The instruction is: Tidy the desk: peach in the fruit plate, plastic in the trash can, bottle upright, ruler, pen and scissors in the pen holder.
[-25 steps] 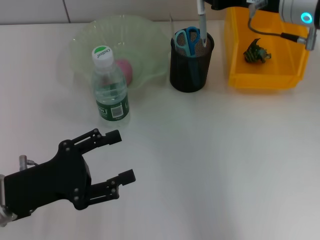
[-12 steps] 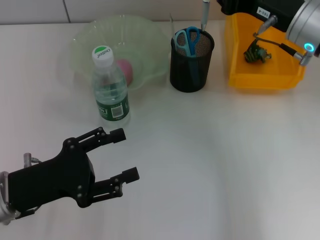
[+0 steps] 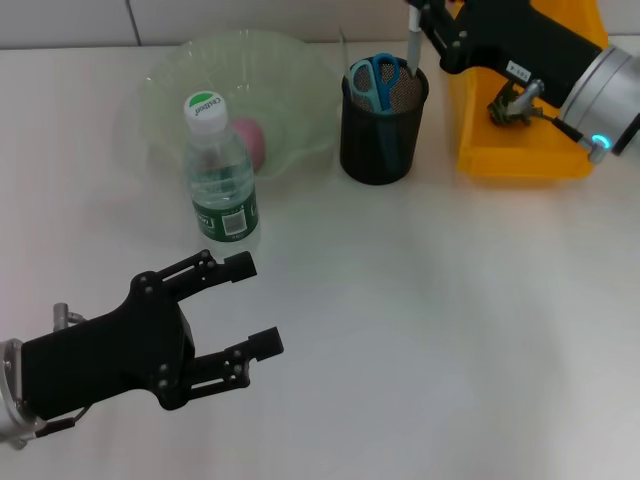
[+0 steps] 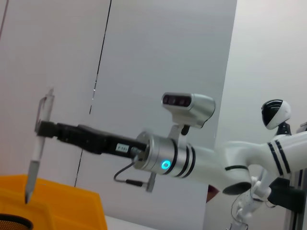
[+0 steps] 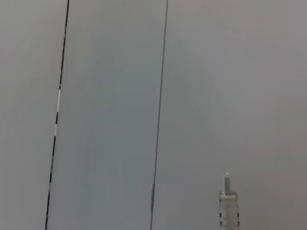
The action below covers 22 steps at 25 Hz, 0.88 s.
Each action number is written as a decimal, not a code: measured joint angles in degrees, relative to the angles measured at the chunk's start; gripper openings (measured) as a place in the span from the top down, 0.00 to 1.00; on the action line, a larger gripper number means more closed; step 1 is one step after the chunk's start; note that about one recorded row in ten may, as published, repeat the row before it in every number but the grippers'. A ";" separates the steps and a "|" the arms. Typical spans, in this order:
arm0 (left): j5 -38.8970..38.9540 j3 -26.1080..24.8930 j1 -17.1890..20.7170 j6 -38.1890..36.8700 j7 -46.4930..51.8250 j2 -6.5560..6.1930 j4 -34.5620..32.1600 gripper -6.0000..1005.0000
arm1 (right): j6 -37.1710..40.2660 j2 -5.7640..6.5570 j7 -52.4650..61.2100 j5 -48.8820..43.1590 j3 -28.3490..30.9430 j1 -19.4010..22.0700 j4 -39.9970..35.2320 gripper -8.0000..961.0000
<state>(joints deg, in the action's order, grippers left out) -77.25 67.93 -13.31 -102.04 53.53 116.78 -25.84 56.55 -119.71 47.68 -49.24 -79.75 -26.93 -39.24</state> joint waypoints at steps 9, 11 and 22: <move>0.00 -0.08 0.21 0.00 0.00 0.40 0.00 0.21 | 0.12 0.00 -4.28 2.43 0.57 -6.71 11.62 0.78; 0.00 -0.08 0.13 0.00 0.00 0.41 0.00 0.21 | 0.02 0.00 -4.63 2.46 0.40 -7.64 13.46 0.78; 0.00 0.40 -0.06 -0.06 -0.04 0.02 -0.08 0.21 | 2.15 0.00 -4.31 2.08 -0.22 -5.97 16.35 0.77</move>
<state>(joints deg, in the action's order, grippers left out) -77.25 68.32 -13.38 -102.10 53.49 116.80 -25.92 58.70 -119.71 43.37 -47.16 -79.98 -32.90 -22.90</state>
